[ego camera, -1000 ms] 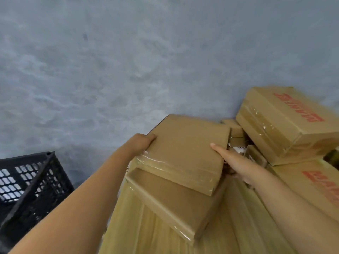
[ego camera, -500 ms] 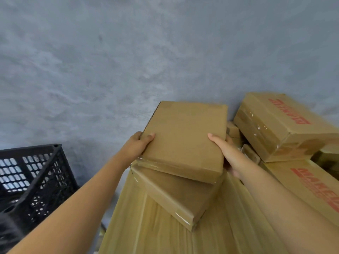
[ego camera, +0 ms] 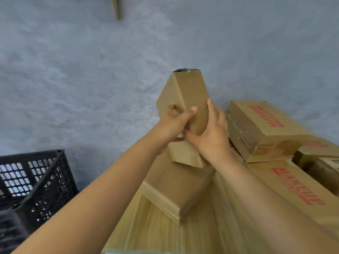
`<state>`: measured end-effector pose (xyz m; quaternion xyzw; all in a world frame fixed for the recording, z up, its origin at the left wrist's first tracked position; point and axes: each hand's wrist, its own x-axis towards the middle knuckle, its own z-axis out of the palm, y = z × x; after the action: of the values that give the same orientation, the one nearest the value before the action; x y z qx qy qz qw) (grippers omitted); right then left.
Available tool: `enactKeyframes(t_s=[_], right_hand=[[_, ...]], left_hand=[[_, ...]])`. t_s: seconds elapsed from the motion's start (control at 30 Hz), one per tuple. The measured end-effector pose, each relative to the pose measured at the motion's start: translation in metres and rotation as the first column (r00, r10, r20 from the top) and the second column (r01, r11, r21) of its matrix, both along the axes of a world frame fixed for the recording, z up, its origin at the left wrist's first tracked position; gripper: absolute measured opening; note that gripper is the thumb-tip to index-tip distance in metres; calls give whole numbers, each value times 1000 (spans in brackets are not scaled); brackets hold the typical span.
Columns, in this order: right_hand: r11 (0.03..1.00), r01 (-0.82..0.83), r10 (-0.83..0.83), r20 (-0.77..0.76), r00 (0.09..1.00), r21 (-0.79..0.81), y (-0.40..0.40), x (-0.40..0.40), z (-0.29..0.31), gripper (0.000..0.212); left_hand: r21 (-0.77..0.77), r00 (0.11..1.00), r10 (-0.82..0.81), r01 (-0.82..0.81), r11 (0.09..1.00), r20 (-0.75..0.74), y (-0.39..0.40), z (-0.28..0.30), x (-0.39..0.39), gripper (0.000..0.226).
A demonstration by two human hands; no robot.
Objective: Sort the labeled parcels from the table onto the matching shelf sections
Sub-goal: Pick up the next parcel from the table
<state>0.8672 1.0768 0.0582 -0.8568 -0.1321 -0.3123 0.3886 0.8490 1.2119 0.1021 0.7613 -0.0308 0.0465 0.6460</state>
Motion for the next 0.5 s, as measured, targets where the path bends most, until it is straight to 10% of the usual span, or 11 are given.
enactKeyframes(t_s=[0.23,0.5], right_hand=[[943,-321,319,34,947,94,14,-19,1,58],[956,-269,292,-443,848,115,2,1,-30,47]], left_hand=[[97,937,342,-348,932,78,13,6,0,97],[-14,918,386,-387,922,89,65,-18,2,86]])
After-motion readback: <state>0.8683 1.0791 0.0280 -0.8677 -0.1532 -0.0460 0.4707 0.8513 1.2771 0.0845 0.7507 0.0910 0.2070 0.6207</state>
